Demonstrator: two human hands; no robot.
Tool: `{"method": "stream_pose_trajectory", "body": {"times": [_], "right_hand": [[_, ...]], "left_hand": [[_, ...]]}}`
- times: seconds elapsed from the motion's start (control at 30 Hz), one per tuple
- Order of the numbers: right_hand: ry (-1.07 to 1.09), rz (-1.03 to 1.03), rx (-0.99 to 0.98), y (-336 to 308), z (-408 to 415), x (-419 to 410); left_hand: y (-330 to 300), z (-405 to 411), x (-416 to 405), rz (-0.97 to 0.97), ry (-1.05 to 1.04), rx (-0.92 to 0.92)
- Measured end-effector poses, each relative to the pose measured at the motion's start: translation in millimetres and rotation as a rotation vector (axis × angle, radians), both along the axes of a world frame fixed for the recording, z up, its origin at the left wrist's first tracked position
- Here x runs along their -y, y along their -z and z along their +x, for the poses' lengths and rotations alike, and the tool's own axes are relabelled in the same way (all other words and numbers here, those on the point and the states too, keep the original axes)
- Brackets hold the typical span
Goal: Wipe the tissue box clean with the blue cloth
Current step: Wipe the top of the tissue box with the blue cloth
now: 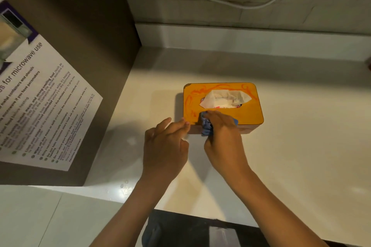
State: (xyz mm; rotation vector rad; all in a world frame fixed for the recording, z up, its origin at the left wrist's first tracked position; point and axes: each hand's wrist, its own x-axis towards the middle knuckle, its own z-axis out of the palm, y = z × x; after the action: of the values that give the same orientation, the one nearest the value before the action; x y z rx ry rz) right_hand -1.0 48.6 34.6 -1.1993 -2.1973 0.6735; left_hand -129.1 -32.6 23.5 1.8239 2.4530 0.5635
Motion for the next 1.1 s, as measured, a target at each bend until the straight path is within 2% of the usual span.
{"method": "stream_pose_trajectory", "body": {"times": [0.2, 0.43, 0.7, 0.93, 1.1], "right_hand": [[0.137, -0.016, 0.06, 0, -3, -15], [0.105, -0.011, 0.046, -2, -21, 4], [0.21, -0.011, 0.059, -6, -27, -7], [0.147, 0.001, 0.033, -10, -21, 2], [0.24, -0.002, 0.033, -6, -23, -11]], "left_hand": [[2, -5, 0, -0.001, 0.045, -0.023], [3, -14, -1, 0.043, 0.097, -0.038], [0, -21, 0, 0.011, 0.167, -0.055], [-2, -22, 1, -0.017, 0.158, -0.031], [-3, -18, 2, -0.06, 0.138, -0.043]]}}
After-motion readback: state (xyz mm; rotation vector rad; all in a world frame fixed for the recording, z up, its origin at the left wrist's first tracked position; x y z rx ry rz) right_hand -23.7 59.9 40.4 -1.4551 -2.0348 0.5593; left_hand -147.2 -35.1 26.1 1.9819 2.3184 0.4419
